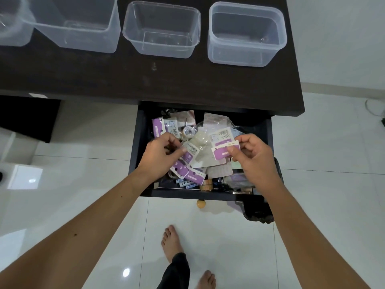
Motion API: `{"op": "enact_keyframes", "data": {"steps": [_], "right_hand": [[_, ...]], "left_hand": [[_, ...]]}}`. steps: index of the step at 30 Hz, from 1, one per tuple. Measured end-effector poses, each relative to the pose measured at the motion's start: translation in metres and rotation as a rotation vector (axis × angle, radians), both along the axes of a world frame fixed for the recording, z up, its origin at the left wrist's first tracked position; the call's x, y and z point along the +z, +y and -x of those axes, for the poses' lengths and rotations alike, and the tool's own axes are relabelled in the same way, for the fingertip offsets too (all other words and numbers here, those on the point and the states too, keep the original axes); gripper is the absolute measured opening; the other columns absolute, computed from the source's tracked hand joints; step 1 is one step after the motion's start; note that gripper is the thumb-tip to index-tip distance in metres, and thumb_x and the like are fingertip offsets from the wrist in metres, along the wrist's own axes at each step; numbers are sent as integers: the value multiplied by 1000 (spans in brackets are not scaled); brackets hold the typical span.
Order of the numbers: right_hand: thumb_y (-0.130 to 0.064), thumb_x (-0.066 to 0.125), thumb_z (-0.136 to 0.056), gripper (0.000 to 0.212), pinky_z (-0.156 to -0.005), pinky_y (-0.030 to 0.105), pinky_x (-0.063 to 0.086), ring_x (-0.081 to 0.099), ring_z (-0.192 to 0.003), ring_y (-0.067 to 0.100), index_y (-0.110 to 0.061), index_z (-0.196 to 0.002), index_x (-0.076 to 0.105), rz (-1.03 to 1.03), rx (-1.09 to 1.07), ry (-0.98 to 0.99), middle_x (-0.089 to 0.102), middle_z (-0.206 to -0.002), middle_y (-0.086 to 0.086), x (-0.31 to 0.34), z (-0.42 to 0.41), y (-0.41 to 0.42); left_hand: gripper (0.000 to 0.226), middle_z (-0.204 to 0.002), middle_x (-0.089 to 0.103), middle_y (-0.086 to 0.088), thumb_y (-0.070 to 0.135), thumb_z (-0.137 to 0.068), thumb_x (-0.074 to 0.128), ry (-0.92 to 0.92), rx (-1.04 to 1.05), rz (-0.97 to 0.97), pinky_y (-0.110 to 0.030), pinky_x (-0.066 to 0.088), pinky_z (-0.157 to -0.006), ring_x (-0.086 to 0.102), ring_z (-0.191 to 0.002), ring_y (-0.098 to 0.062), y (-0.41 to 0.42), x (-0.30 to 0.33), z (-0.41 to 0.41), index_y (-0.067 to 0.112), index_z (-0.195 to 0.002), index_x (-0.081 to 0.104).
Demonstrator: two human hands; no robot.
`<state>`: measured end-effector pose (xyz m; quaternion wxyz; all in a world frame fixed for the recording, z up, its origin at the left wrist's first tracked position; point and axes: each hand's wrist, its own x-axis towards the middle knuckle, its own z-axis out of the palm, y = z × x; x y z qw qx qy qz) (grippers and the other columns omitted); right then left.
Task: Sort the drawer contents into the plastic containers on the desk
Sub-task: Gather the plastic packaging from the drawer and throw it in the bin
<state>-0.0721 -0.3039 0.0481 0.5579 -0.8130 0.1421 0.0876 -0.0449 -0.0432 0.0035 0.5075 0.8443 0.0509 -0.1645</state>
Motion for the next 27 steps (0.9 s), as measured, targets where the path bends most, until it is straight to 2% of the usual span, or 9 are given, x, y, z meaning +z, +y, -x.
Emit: {"op": "enact_keyframes", "data": {"steps": [2, 6, 8, 12, 17, 19, 21, 23, 27], "right_hand": [[-12, 76, -94, 19, -73, 20, 59, 76, -79, 7, -15, -111, 67, -74, -8, 14, 79, -104, -5, 1, -1, 9], [-11, 77, -93, 24, -74, 25, 61, 79, -84, 17, -8, -114, 68, -160, -1, 52, 79, -103, 1, -5, -4, 25], [-10, 77, -93, 22, -74, 27, 62, 79, -83, 18, -9, -113, 67, -200, -15, 45, 79, -99, 1, -8, -6, 30], [-7, 78, -92, 20, -74, 32, 62, 79, -80, 20, -15, -106, 66, -191, 22, 69, 78, -93, 6, -16, -8, 38], [-13, 83, -89, 27, -79, 45, 65, 79, -77, 22, -19, -108, 65, -73, 40, 116, 78, -89, 6, -25, -10, 49], [-12, 84, -87, 31, -76, 45, 65, 78, -76, 25, -17, -110, 64, -88, 50, 122, 77, -88, 8, -24, -11, 54], [-15, 86, -85, 34, -78, 47, 65, 77, -81, 30, -19, -112, 64, -84, 79, 126, 77, -91, 11, -25, -10, 56], [-23, 89, -83, 35, -80, 42, 64, 75, -84, 28, -24, -110, 66, -46, 102, 117, 76, -93, 8, -26, -10, 55], [-31, 87, -84, 32, -79, 22, 60, 69, -89, 14, -26, -109, 67, 50, 59, 44, 73, -97, -3, -22, -13, 34]], "left_hand": [[19, -87, 80, 1, 24, -93, 79, 45, 34, 95, -35, 62, -82, 78, -82, -13, 1, 0, 1, 18, -97, 62], [24, -81, 80, -3, 18, -94, 78, 87, 86, 174, -37, 61, -68, 78, -65, -27, 0, 3, 0, 13, -101, 56], [25, -83, 81, -1, 19, -94, 79, 81, 109, 181, -33, 61, -68, 78, -71, -26, 1, 4, 0, 15, -104, 56], [27, -85, 82, 4, 23, -94, 78, 59, 111, 200, -31, 58, -86, 78, -88, -14, 3, -1, -2, 17, -112, 58], [12, -101, 80, -7, 25, -101, 62, 113, 67, 427, -32, 64, -82, 78, -91, -19, 0, 1, 1, 15, -109, 63], [14, -104, 79, -5, 22, -96, 67, 118, 45, 453, -29, 64, -80, 78, -93, -16, -1, 2, 1, 20, -109, 62], [26, -104, 80, -4, 19, -90, 76, 101, 45, 427, -36, 63, -83, 78, -97, -20, 0, -1, 1, 25, -110, 62], [35, -101, 80, -6, 14, -88, 80, 76, 77, 415, -43, 64, -84, 78, -97, -26, 1, -3, 1, 29, -114, 61], [63, -88, 78, -12, 10, -93, 77, 0, 54, 395, -38, 65, -79, 79, -90, -22, 1, -1, 2, 35, -144, 50]]}}
